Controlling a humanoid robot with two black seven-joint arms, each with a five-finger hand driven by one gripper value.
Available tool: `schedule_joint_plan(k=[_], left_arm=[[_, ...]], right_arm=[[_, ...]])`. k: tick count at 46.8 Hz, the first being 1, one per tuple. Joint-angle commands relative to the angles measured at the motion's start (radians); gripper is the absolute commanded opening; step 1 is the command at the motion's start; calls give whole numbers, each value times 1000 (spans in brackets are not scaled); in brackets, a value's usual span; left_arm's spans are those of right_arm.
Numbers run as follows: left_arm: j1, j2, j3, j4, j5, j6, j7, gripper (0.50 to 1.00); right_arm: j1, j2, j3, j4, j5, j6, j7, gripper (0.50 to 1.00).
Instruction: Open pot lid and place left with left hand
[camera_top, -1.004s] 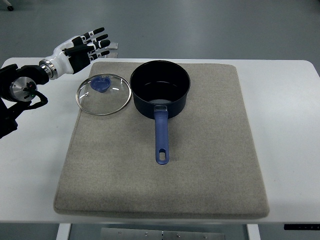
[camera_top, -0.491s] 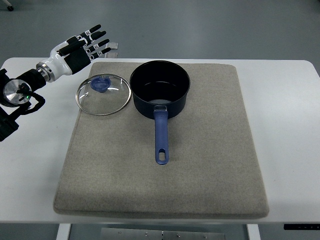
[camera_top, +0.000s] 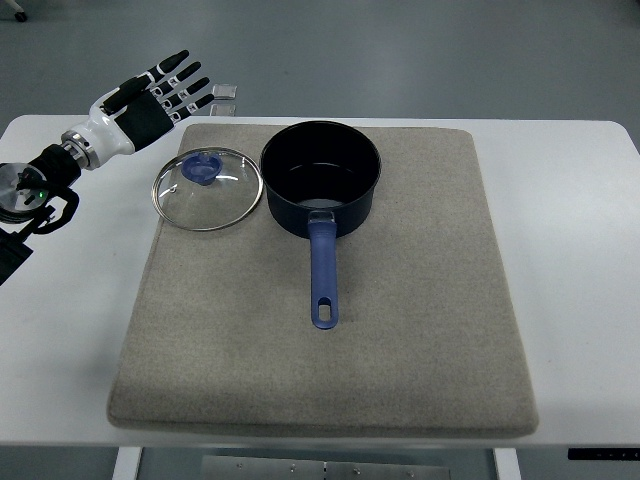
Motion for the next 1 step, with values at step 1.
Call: schedule_joint_plan(k=[1], left_arm=[[1,-1,1,-2,-15,0,0,992]], right_arm=[[0,0,0,0,0,-3,0,917]])
